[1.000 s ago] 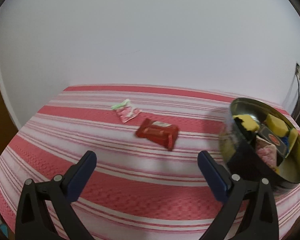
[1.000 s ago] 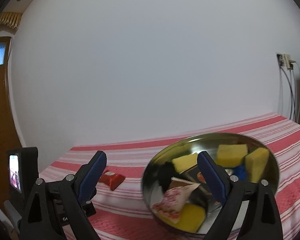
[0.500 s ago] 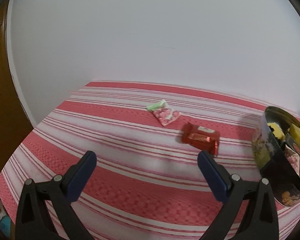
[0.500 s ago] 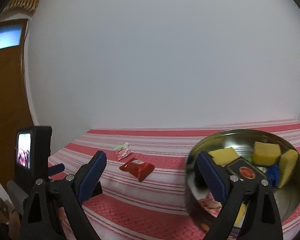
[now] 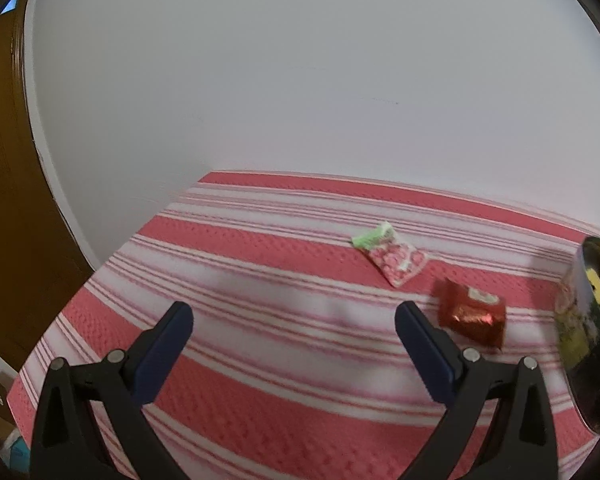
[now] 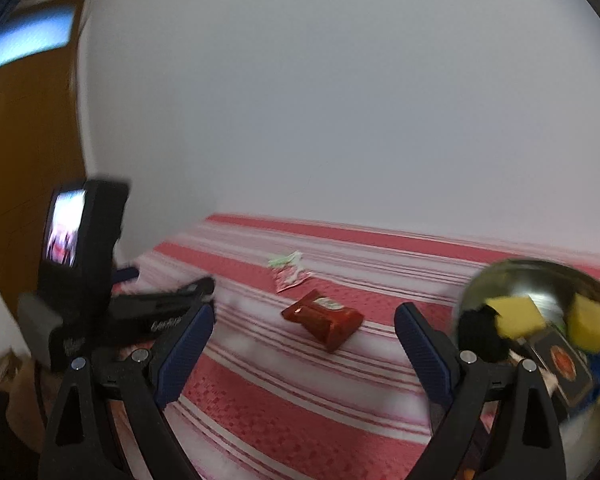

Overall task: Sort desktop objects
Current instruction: 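Grasp the red snack packet with the right gripper while the left gripper grasps the candy wrapper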

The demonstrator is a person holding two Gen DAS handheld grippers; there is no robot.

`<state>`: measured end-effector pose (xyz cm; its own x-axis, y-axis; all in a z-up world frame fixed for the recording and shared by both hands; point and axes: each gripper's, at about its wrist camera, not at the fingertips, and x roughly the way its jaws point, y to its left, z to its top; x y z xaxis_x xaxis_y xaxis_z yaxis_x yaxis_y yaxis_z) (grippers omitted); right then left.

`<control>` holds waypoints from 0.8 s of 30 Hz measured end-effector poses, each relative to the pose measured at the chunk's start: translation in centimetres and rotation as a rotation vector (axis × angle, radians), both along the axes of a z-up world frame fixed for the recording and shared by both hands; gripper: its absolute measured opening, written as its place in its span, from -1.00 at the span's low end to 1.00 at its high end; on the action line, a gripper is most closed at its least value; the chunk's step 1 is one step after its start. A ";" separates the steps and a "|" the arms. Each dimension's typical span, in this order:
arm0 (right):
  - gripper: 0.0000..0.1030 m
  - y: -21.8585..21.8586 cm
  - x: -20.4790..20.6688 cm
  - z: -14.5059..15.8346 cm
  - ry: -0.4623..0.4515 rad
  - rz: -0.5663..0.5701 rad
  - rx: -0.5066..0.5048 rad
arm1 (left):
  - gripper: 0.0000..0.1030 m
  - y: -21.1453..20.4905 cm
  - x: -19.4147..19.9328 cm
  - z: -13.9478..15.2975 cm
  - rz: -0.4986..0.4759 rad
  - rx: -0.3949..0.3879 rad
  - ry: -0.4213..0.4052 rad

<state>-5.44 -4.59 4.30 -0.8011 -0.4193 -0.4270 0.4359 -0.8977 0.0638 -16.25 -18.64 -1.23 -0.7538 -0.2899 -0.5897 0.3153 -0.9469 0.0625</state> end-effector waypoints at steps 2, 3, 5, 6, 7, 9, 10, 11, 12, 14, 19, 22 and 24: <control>0.82 -0.9 -0.7 -0.1 -0.010 0.038 0.033 | 0.99 -0.3 -1.0 0.1 0.002 -0.008 0.001; 0.82 -1.1 -1.0 -0.1 -0.019 0.057 0.034 | 0.99 -0.3 -1.6 0.2 0.000 -0.009 -0.002; 0.82 -1.5 -2.0 -0.3 -0.048 0.082 0.030 | 0.99 -0.4 -2.9 0.1 -0.010 0.000 -0.015; 0.82 -1.6 -2.7 -0.4 -0.059 0.086 0.032 | 0.99 -0.4 -3.7 0.1 -0.011 0.004 -0.024; 0.82 -1.8 -3.5 -0.6 -0.079 0.088 0.040 | 0.99 -0.4 -4.4 0.1 -0.010 0.004 -0.030; 0.82 -2.0 -5.2 -1.0 -0.134 0.090 0.046 | 0.99 -0.6 -6.1 0.0 0.006 -0.007 -0.042; 0.82 -2.1 -5.9 -1.3 -0.165 0.101 0.043 | 0.99 -0.8 -6.9 -0.2 0.021 -0.009 -0.054; 0.82 -2.2 -6.6 -1.5 -0.192 0.109 0.043 | 0.99 -1.3 -7.7 -0.4 0.041 -0.006 -0.069; 0.82 -2.4 -7.2 -1.7 -0.210 0.109 0.053 | 0.99 -1.7 -8.1 -0.6 0.050 0.000 -0.072; 0.82 -3.2 -8.1 -2.2 -0.219 0.113 0.125 | 0.99 -2.6 -8.6 -1.2 0.056 0.035 -0.077; 0.82 -4.2 -10.9 -3.4 -0.265 0.108 0.164 | 0.99 -4.2 -9.1 -3.0 0.066 0.096 -0.107; 0.82 -4.5 -12.5 -4.5 -0.306 0.089 0.185 | 0.99 -4.3 -9.4 -3.1 0.077 0.076 -0.114; 0.82 -4.7 -13.4 -5.2 -0.334 0.087 0.198 | 0.99 -4.2 -9.3 -2.9 0.074 0.073 -0.104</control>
<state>-18.88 -9.30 -0.92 -0.5692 -0.3627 -0.7379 0.4955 -0.8675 0.0441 -25.59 -22.85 -4.16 -0.6654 -0.2961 -0.6852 0.3798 -0.9246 0.0308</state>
